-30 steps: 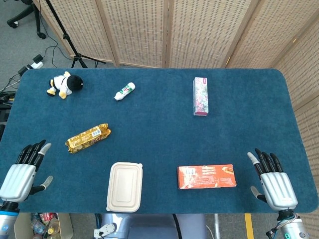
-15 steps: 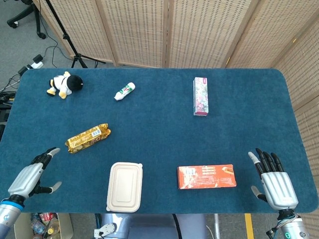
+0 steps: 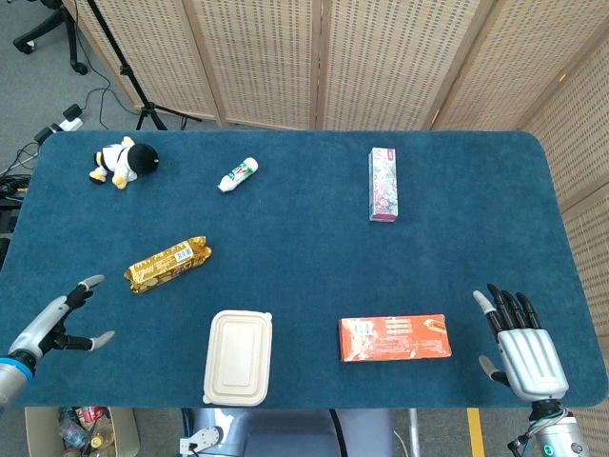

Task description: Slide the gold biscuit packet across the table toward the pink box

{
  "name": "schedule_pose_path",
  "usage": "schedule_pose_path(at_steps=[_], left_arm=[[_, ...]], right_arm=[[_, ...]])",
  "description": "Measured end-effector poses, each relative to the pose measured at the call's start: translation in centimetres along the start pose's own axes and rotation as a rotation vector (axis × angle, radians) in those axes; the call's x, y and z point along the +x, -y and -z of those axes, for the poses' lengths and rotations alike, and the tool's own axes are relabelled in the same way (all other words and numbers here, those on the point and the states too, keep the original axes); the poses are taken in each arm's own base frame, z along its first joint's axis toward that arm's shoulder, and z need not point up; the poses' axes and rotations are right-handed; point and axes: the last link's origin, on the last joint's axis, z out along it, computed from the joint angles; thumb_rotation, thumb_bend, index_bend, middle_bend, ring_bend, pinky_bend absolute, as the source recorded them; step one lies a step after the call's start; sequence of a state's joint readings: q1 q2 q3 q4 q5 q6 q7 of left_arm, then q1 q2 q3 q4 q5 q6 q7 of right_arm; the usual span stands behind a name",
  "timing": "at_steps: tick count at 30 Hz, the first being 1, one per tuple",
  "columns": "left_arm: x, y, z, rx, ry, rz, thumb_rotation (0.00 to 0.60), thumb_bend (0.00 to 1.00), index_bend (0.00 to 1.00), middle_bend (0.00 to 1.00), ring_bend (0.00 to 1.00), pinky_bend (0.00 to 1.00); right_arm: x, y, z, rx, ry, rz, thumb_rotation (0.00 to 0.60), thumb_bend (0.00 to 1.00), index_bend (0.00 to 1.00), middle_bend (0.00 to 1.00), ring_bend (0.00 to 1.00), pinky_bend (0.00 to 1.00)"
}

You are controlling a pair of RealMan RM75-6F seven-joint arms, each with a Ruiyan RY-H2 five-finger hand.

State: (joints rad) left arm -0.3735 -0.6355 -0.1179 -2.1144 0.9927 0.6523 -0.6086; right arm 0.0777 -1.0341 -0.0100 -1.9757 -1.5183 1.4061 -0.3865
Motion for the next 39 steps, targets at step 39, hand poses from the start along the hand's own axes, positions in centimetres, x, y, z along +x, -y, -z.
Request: schedule_pose_path(at_steps=[39], left_arm=[[0.8, 0.8, -6.5, -0.014, -0.086, 0.803, 0.600, 0.30, 0.00, 0.00, 0.00, 0.00]], right_arm=[[0.0, 0.1, 0.1, 0.008, -0.002, -0.002, 0.600, 0.26, 0.01, 0.00, 0.00, 0.00]])
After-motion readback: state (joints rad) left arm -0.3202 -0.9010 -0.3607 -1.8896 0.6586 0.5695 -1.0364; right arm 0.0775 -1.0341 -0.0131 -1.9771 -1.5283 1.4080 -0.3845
